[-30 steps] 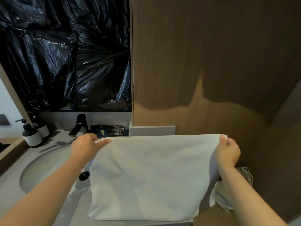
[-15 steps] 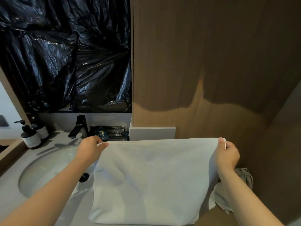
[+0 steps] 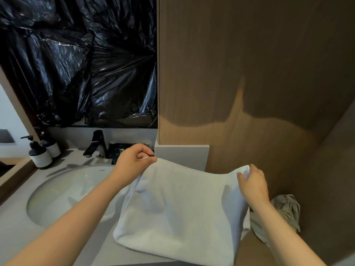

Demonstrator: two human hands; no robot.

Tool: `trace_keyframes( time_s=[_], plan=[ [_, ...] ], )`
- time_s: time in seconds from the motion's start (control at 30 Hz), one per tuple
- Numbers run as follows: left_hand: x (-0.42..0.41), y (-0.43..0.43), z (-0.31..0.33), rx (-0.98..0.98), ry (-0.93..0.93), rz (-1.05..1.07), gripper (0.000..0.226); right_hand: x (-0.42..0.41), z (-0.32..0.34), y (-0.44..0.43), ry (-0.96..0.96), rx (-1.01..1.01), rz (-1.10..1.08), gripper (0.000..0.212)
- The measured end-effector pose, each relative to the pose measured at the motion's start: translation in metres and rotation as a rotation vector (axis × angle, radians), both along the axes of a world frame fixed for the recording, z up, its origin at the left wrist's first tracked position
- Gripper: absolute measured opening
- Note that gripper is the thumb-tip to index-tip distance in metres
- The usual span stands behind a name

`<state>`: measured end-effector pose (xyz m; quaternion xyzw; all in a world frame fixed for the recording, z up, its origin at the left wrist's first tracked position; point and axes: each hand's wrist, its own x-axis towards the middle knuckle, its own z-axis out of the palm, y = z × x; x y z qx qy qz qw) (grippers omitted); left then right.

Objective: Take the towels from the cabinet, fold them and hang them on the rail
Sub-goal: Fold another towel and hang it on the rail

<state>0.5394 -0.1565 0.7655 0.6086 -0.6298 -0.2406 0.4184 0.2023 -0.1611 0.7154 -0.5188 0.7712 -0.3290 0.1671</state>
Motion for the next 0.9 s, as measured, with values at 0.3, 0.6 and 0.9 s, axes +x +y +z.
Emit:
trace_keyframes(
  time_s=[0.3,0.6,0.9],
  plan=[
    [-0.038,0.026,0.018,0.004,0.077,-0.135,0.02,0.082,0.02,0.038,-0.205,-0.143,0.69,0.034],
    [-0.039,0.048,0.027,0.063,0.169,-0.227,0.022,0.118,0.019,0.04,-0.32,-0.183,0.787,0.017],
    [-0.027,0.063,-0.011,0.117,0.208,-0.118,0.004,0.114,0.014,0.046,-0.226,-0.196,0.711,0.021]
  ],
)
